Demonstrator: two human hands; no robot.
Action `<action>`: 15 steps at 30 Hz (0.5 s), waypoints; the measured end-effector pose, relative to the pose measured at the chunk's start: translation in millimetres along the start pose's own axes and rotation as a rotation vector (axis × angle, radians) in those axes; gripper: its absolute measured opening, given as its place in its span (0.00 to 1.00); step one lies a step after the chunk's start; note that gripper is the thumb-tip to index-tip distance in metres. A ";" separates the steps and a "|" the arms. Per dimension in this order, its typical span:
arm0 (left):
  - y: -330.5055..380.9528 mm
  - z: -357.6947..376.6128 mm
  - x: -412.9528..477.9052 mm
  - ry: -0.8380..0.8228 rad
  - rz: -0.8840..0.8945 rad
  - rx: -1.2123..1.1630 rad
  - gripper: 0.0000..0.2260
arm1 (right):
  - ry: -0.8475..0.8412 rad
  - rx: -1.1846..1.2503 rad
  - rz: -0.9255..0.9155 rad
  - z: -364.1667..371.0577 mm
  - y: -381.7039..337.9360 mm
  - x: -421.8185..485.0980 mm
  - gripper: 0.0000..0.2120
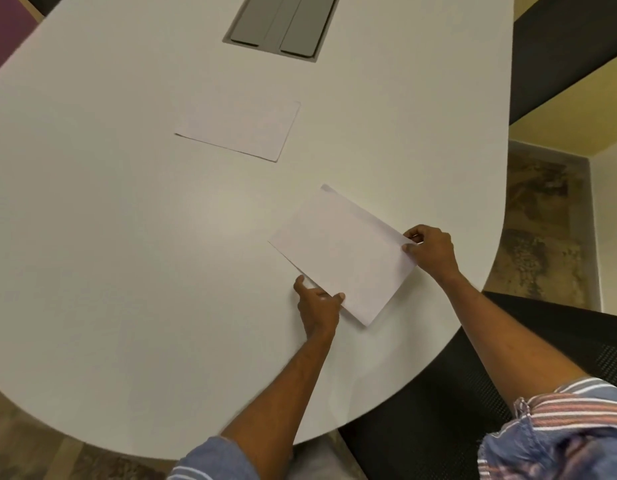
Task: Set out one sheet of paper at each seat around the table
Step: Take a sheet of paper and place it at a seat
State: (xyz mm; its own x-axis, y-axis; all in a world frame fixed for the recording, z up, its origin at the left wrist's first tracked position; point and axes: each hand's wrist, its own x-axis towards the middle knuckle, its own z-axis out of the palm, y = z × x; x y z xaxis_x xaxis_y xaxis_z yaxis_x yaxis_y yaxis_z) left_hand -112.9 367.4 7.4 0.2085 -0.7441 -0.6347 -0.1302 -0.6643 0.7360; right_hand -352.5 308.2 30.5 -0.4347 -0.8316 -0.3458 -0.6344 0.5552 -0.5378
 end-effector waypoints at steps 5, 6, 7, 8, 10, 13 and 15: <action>-9.0 3.1 -10.1 0.016 0.131 0.216 0.39 | 0.036 -0.006 -0.032 8.1 7.6 -1.8 0.09; -10.7 4.1 -11.3 0.001 0.190 0.260 0.34 | 0.044 0.005 -0.032 10.1 8.7 -1.8 0.09; -11.7 5.3 -11.9 -0.021 0.262 0.310 0.29 | 0.051 0.014 -0.031 12.2 9.7 -1.8 0.09; -11.3 6.8 -12.0 -0.046 0.341 0.360 0.25 | 0.057 0.015 -0.034 14.1 10.3 -1.9 0.10; -7.1 10.8 -8.9 -0.090 0.506 0.492 0.18 | 0.068 -0.016 -0.059 16.7 11.0 -2.7 0.12; 4.0 18.4 2.7 -0.118 0.715 0.730 0.19 | 0.112 -0.144 -0.145 19.9 12.2 -6.4 0.19; 10.9 23.1 11.6 -0.126 0.774 0.853 0.23 | 0.163 -0.231 -0.212 24.3 10.0 -12.8 0.24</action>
State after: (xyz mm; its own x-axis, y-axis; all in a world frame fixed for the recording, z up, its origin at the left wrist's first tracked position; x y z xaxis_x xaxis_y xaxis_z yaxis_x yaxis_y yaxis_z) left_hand -134.3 349.9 2.6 -0.3048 -0.9423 -0.1384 -0.8024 0.1758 0.5703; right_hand -337.7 324.1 10.8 -0.3623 -0.9258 -0.1076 -0.8413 0.3745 -0.3899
